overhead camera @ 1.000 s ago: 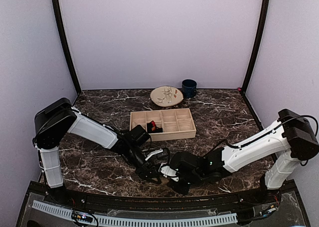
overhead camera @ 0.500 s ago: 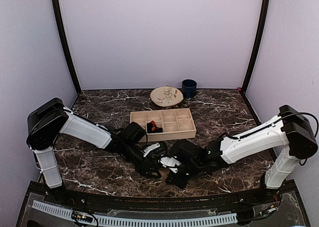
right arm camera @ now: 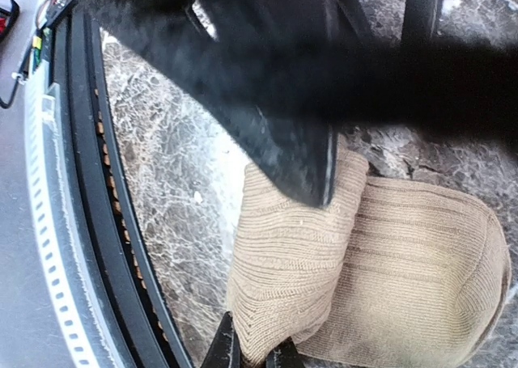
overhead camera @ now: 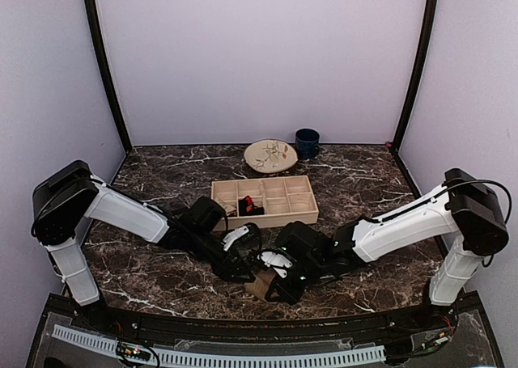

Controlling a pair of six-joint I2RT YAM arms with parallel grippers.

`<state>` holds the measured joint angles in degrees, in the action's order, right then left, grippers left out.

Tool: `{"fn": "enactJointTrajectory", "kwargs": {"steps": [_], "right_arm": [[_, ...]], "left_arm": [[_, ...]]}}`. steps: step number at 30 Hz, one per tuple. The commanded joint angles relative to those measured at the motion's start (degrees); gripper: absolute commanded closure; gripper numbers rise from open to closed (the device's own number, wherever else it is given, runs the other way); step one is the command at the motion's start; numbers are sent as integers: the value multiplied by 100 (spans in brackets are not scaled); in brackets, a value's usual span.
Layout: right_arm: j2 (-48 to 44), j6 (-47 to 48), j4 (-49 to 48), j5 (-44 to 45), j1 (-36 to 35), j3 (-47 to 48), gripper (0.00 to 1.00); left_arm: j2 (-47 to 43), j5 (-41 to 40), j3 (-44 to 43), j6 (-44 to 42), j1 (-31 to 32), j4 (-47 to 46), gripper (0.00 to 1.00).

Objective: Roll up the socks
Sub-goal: Roll the sock at the center of the board.

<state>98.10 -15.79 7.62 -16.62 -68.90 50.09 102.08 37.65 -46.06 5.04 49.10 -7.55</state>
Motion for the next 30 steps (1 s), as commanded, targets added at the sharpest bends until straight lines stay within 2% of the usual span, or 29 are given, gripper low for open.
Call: {"fn": "enactJointTrajectory", "kwargs": {"steps": [1, 14, 20, 26, 30], "right_arm": [[123, -328, -129, -524, 170, -183, 100], [252, -613, -316, -1132, 450, -430, 100], [307, -508, -119, -1539, 681, -227, 100], [451, -399, 273, -1948, 835, 92, 100], [558, -326, 632, -2221, 948, 358, 100]], "left_arm": [[-339, -528, 331, 149, -102, -41, 41], [-1101, -601, 756, 252, -102, -461, 41], [-1564, -645, 864, 246, -50, -523, 40], [-1648, -793, 623, -146, 428, -73, 39], [-1695, -1111, 629, -327, 762, 37, 32]]}}
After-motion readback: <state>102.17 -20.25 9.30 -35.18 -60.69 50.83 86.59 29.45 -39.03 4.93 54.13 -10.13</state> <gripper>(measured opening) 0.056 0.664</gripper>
